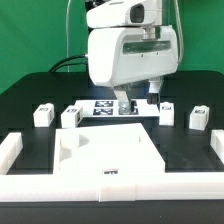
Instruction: Assemble one leg
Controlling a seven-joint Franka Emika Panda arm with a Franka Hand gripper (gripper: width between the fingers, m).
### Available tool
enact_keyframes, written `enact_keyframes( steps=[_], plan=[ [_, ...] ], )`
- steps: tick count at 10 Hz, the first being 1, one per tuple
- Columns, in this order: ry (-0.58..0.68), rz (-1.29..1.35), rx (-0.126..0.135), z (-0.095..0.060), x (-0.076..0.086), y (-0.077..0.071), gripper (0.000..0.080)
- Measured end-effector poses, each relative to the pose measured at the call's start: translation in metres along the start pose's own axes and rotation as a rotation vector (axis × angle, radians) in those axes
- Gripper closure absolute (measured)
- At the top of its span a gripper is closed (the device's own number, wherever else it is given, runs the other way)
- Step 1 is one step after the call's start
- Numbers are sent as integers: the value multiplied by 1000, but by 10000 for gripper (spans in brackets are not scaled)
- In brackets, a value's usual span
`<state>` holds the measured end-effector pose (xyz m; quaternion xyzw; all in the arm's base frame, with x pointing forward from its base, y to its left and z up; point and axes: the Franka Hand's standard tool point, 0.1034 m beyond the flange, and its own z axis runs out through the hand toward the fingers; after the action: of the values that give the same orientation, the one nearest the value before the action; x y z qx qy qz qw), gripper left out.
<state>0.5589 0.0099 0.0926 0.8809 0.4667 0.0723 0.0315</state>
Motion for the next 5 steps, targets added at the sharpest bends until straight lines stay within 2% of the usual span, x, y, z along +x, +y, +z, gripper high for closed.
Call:
enact_keyframes(
  steps=[1,3,5],
  plan=[
    [-6,-59,6,4,-14,-1,150],
    [-30,-281,39,16,-47,-7,150],
    [-75,-533,59,31,-49,-20,150]
  ],
)
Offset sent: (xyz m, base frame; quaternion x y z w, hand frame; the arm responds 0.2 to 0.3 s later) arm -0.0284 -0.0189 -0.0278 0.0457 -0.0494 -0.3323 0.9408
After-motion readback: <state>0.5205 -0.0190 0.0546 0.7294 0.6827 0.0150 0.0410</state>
